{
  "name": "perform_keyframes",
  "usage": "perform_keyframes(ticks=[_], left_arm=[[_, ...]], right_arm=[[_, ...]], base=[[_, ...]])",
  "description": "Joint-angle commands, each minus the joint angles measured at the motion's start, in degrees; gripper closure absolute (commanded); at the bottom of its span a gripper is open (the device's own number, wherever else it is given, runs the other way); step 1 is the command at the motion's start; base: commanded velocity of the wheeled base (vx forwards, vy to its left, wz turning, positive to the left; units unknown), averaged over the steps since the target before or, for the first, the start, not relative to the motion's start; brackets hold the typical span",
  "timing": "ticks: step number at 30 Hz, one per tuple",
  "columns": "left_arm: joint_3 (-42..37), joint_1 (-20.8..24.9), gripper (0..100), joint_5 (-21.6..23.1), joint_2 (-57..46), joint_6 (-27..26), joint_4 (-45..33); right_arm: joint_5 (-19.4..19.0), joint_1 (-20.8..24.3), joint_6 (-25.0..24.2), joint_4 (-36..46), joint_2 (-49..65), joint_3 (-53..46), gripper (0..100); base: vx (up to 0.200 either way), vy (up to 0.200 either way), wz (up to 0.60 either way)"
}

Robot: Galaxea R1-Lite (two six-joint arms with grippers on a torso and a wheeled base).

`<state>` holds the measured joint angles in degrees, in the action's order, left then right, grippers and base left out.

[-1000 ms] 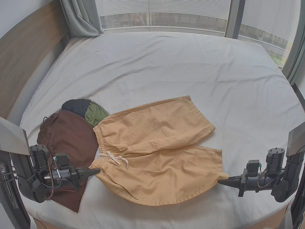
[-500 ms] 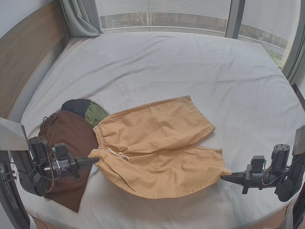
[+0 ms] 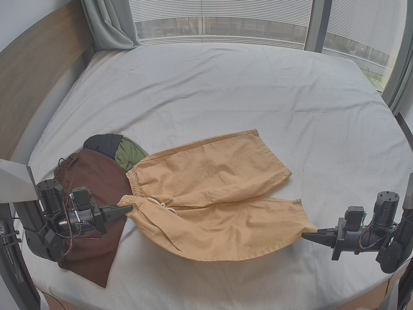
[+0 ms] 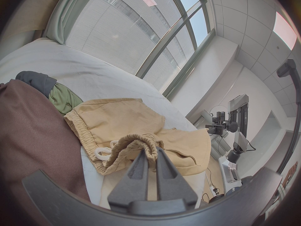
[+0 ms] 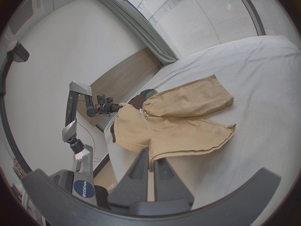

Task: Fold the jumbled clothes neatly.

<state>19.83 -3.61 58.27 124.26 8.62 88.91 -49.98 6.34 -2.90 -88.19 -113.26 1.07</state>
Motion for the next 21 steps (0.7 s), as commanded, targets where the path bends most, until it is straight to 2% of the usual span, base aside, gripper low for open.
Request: perform_keyframes(ticks=[1, 10, 17, 21], left_arm=[[0.03, -0.43, 100, -0.09, -0.07, -0.01, 0.04], [1.52, -1.49, 100, -0.44, 0.02, 0.26, 0.04], [1.87, -1.75, 100, -0.70, -1.04, 3.16, 0.04], [2.58, -1.49, 100, -3.34, -1.04, 4.13, 0.04]], right_arm=[[-0.03, 0.16, -0.70, -0.06, 2.52, -0.28, 100], [0.06, 1.40, -8.88, -0.06, 9.38, 1.83, 100], [0.67, 1.04, -11.86, -0.06, 9.55, 4.90, 100], [0.94, 1.13, -14.24, -0.06, 9.82, 6.31, 100]], base=[[0.000, 0.000, 0.00], [0.000, 0.000, 0.00], [0.000, 0.000, 0.00], [0.000, 0.000, 0.00]])
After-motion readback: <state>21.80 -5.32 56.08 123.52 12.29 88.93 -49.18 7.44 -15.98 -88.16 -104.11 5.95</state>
